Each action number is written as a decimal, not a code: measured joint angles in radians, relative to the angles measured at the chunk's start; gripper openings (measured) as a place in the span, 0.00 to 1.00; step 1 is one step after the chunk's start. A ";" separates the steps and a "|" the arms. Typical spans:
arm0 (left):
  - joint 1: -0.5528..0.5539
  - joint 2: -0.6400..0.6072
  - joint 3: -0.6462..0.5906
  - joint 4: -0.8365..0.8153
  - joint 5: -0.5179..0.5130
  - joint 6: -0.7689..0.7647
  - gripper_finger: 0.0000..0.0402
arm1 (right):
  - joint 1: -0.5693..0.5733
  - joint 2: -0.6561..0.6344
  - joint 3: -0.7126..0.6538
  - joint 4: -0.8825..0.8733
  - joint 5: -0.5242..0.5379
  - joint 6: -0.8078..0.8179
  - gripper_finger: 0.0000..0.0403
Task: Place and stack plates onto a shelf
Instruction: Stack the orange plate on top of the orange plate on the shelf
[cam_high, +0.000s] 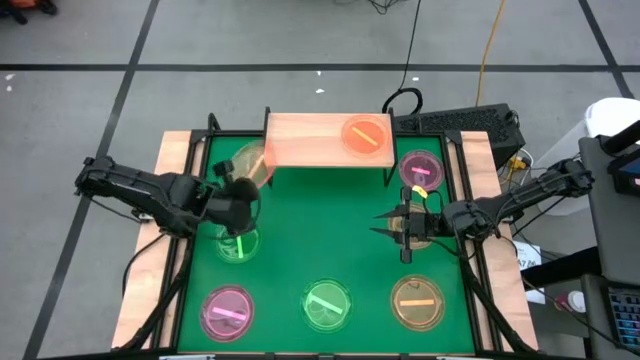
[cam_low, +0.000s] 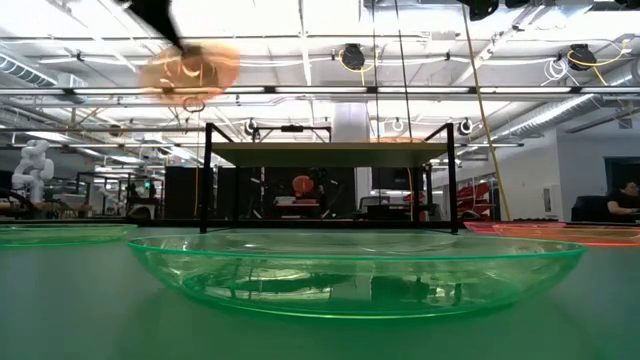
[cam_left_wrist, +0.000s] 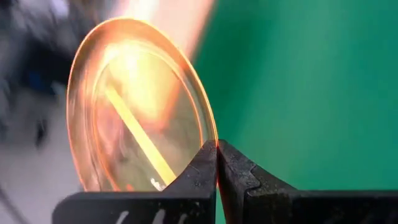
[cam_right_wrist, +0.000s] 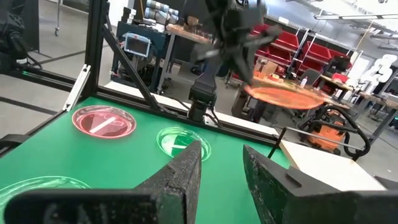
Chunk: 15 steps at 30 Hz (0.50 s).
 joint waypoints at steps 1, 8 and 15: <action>-0.001 0.000 0.005 0.081 -0.030 0.080 0.01 | 0.000 0.000 0.000 0.001 0.007 -0.004 0.26; 0.064 0.047 -0.001 0.684 -0.027 0.728 0.01 | 0.004 -0.001 0.000 -0.005 0.127 -0.001 0.26; 0.244 0.198 -0.002 0.913 0.210 1.111 0.01 | 0.061 -0.039 0.000 -0.086 0.128 0.001 0.26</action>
